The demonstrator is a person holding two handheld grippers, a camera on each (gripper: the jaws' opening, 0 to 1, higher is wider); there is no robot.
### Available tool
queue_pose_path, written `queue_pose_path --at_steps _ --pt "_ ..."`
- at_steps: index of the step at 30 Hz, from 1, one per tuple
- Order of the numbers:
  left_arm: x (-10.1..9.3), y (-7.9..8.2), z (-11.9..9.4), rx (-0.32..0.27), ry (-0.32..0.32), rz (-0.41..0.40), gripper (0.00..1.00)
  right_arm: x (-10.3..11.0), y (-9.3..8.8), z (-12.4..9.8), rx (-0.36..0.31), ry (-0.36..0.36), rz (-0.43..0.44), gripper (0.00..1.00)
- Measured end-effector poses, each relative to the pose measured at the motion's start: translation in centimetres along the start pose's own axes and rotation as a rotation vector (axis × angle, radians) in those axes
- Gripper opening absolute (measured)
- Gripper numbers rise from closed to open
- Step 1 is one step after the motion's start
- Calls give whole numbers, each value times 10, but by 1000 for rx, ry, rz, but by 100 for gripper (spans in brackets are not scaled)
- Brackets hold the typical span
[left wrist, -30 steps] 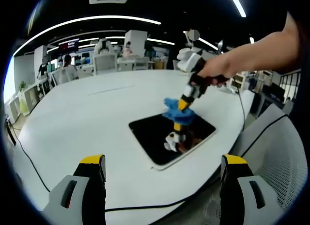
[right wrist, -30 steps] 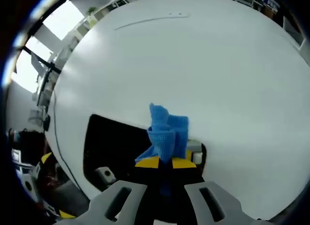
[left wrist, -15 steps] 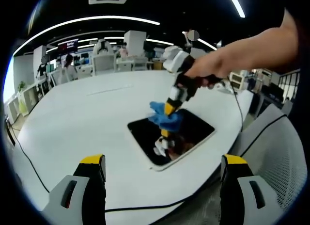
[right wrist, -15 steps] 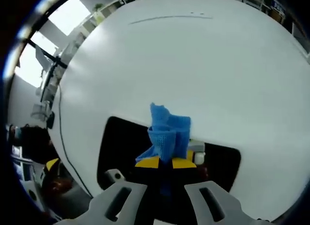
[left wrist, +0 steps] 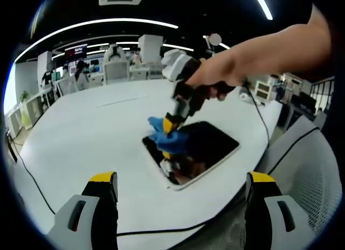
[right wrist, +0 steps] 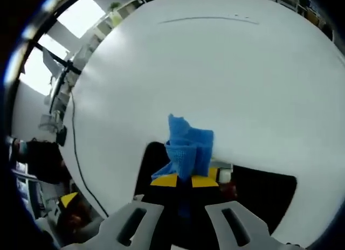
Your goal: Wipe the mirror surface with the cleaning cloth until all visible marks leave the cleaned area.
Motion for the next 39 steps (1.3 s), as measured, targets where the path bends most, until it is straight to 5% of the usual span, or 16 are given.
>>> queue_pose_path --at_steps 11,23,39 --pt "-1 0 0 1 -2 2 99 26 13 21 6 34 -14 1" --pt "-2 1 0 1 -3 3 99 24 11 19 -23 45 0 0" --pt "0 -3 0 16 3 19 99 35 -15 15 -49 57 -6 0"
Point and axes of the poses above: the point that each gripper's makers call its tool centre point, and the gripper's own axes: z roughly forward along the fingers, x roughly to its left, y roughly out of its top, the point moved 2 cm from there along -z, roughly backward along the fingers, and after that the axes turned 14 degrees about y, right-handed, at the moved point
